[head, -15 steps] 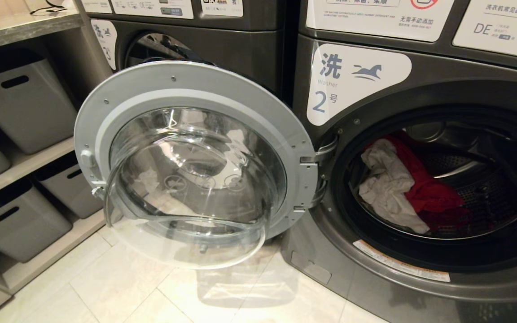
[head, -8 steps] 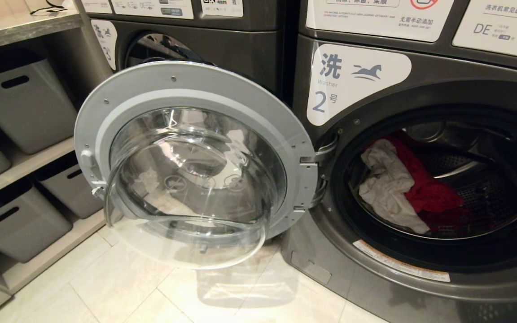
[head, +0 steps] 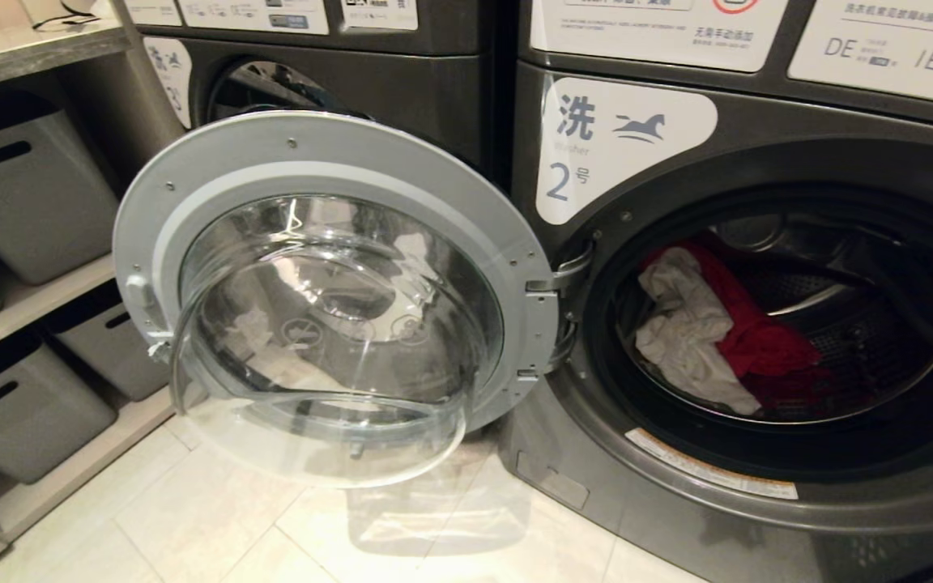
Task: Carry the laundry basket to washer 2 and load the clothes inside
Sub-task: Close the washing machine door with the left hand
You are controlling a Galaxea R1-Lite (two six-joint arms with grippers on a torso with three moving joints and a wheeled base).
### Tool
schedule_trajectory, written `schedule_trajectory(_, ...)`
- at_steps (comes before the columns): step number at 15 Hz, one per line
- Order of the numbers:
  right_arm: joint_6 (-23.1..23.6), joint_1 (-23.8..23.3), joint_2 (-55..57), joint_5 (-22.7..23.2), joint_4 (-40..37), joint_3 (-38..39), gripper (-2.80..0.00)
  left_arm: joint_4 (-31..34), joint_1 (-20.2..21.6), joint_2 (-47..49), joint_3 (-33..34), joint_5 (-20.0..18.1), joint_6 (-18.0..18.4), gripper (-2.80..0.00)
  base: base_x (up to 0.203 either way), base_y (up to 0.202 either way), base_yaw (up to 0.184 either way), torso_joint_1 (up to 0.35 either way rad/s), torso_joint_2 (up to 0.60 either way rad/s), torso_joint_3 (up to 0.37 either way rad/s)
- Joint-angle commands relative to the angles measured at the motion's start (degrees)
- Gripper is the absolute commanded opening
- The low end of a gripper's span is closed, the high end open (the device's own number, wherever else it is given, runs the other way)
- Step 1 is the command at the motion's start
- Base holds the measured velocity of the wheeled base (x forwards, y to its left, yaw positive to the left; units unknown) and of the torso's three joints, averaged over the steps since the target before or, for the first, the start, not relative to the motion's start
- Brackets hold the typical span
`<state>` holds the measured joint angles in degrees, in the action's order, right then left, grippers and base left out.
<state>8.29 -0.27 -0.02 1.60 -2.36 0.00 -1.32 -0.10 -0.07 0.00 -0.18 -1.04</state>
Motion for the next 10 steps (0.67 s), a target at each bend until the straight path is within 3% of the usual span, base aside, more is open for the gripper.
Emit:
schedule_trajectory(1, 0.1, 0.0, 0.1, 0.0, 0.0, 0.4, -2.8, 0.0, 0.0, 0.1, 0.4, 0.0, 0.0, -2.8, -0.005, 0.003, -0.124, 0.002, 0.0, 0.002)
schedule_trajectory(10, 0.0, 0.0, 0.1, 0.0, 0.0, 0.4, -2.8, 0.0, 0.0, 0.1, 0.4, 0.0, 0.0, -2.8, 0.0, 0.008, -0.173, 0.002, 0.0, 0.003)
